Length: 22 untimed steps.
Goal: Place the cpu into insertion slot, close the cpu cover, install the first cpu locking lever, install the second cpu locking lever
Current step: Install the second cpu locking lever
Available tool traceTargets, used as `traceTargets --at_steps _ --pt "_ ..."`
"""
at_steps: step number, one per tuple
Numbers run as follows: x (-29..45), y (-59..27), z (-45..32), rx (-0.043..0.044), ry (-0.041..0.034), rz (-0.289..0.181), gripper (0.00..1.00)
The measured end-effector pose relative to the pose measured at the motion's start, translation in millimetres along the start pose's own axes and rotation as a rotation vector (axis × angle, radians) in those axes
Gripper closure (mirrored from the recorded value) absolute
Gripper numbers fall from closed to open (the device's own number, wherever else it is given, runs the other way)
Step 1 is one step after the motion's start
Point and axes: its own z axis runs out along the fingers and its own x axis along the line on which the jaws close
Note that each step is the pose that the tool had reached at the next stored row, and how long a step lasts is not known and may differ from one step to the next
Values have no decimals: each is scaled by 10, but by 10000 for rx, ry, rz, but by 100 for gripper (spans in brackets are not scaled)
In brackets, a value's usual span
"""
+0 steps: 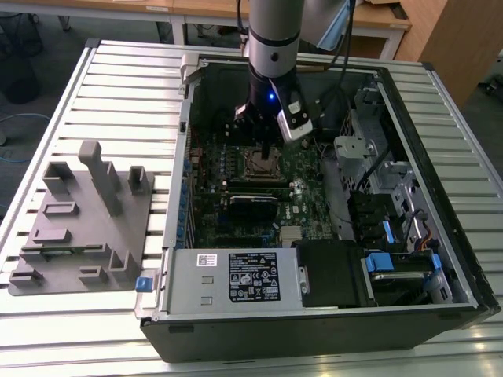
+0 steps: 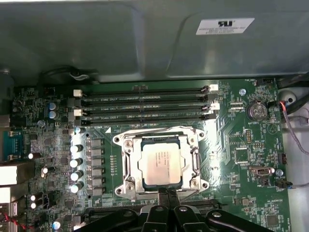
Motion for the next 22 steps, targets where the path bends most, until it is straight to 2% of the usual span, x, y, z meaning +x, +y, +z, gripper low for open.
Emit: traceTargets --at_steps 6,15,22 --pt "14 -69 -4 0 0 2 90" --pt "108 -133 -7 -1 -16 0 90" --pt "195 -147 34 -1 -18 -2 90"
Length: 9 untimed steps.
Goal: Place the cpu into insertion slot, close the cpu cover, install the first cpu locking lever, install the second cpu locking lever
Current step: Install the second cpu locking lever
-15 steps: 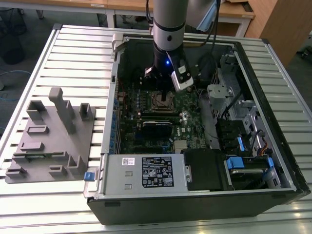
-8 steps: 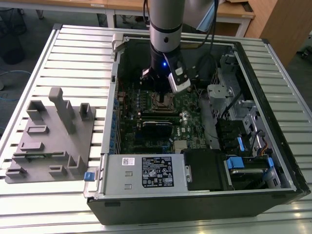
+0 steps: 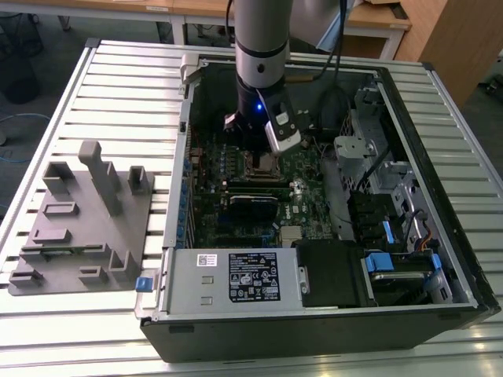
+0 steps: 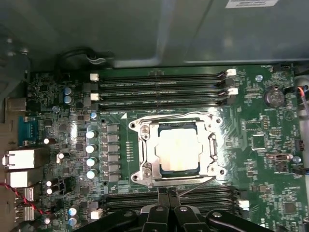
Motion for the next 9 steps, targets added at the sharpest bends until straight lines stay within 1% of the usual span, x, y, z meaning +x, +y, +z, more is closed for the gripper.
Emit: traceTargets --at_steps 3,9 --pt "30 -7 23 -1 -1 1 90" --pt "31 -7 27 0 0 0 90"
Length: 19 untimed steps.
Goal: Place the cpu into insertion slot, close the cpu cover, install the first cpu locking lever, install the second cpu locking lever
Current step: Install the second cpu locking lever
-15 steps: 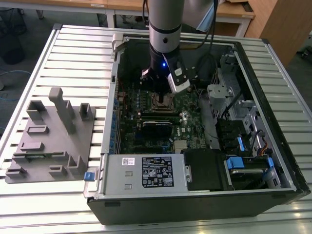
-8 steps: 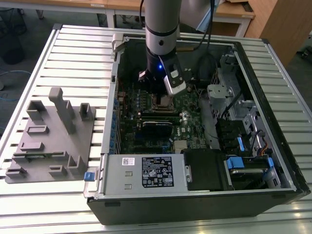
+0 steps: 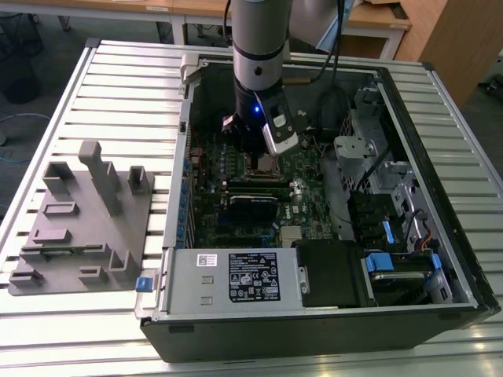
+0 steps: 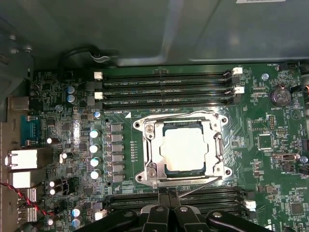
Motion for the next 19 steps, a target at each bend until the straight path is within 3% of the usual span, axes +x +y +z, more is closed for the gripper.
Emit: traceTargets --at_steps 19 --pt "3 -21 6 20 -2 -1 90"
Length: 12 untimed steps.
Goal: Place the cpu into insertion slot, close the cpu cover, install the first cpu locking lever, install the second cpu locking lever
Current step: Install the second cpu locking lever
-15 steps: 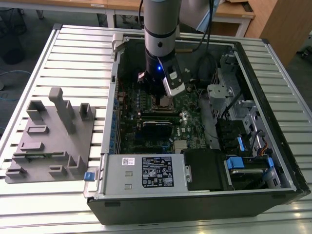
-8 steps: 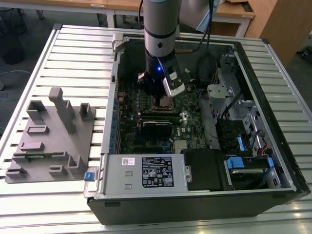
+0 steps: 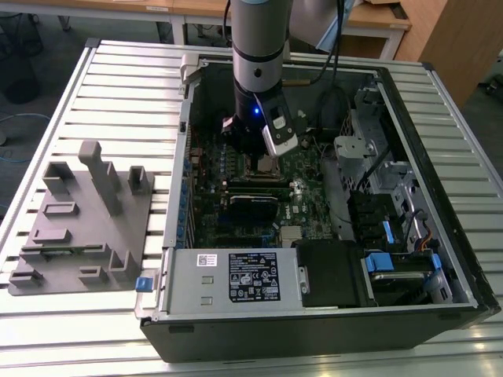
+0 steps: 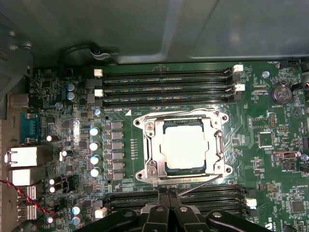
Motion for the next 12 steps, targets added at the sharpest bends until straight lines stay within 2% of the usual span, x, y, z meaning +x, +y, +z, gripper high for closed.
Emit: traceTargets --at_steps 12 --pt "4 -2 19 1 0 0 90"
